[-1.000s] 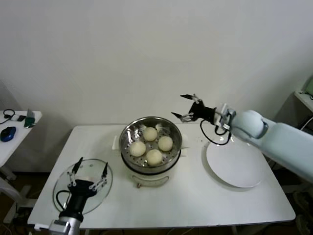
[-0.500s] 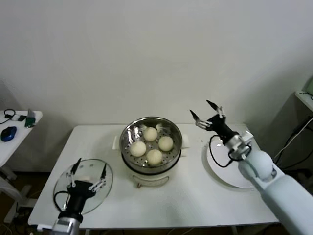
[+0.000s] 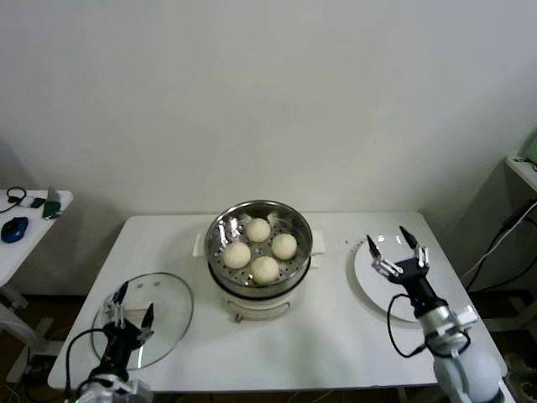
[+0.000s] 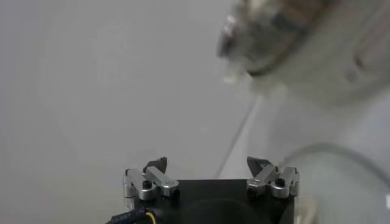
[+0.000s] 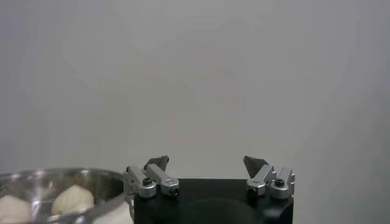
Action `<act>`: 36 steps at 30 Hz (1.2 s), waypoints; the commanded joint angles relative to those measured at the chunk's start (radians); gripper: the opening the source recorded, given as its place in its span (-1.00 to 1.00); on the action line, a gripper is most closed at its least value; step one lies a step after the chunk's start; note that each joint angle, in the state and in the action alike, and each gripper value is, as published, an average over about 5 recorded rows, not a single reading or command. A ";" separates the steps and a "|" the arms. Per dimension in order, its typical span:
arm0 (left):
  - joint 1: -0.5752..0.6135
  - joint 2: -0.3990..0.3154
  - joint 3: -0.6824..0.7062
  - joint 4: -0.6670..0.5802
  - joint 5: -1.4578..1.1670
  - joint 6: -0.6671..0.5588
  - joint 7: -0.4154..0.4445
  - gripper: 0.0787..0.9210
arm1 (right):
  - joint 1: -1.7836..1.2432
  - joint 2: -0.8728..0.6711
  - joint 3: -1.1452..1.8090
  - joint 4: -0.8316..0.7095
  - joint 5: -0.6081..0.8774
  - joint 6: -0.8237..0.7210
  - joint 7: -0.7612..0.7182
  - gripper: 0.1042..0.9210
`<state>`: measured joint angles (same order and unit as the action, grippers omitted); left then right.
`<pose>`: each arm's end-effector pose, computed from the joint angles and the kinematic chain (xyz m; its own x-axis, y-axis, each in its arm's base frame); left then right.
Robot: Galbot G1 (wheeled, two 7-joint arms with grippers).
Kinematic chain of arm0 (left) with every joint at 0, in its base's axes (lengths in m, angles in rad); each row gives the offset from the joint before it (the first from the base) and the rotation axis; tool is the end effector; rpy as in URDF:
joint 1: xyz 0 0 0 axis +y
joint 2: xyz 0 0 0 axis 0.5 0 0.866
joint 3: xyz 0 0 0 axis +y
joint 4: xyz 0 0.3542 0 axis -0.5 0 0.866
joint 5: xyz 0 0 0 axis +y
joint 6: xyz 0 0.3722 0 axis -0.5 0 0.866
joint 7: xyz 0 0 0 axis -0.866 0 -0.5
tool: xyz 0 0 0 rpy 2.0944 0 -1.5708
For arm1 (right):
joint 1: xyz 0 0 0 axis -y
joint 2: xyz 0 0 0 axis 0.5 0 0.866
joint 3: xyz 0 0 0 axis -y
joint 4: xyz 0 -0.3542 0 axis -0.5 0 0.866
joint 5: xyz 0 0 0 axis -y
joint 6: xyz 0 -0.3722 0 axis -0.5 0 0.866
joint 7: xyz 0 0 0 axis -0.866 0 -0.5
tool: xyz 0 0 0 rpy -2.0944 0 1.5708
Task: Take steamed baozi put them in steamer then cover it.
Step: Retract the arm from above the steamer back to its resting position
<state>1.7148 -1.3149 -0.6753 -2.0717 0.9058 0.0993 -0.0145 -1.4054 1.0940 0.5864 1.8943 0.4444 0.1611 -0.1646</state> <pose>0.1561 0.0922 -0.3233 -0.9805 -0.1044 0.1667 0.1193 0.3587 0.9258 0.2599 -0.1279 -0.3102 -0.9594 -0.2580 -0.1136 -0.2547 0.9661 -0.0431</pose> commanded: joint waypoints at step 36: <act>-0.314 0.005 0.023 0.498 0.439 0.001 -0.169 0.77 | -0.215 0.234 0.091 0.017 -0.216 0.054 -0.116 0.76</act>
<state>1.4425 -1.3154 -0.6576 -1.6120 1.3941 0.1061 -0.1535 -1.6132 1.3169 0.6776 1.9195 0.2549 0.2122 -0.2747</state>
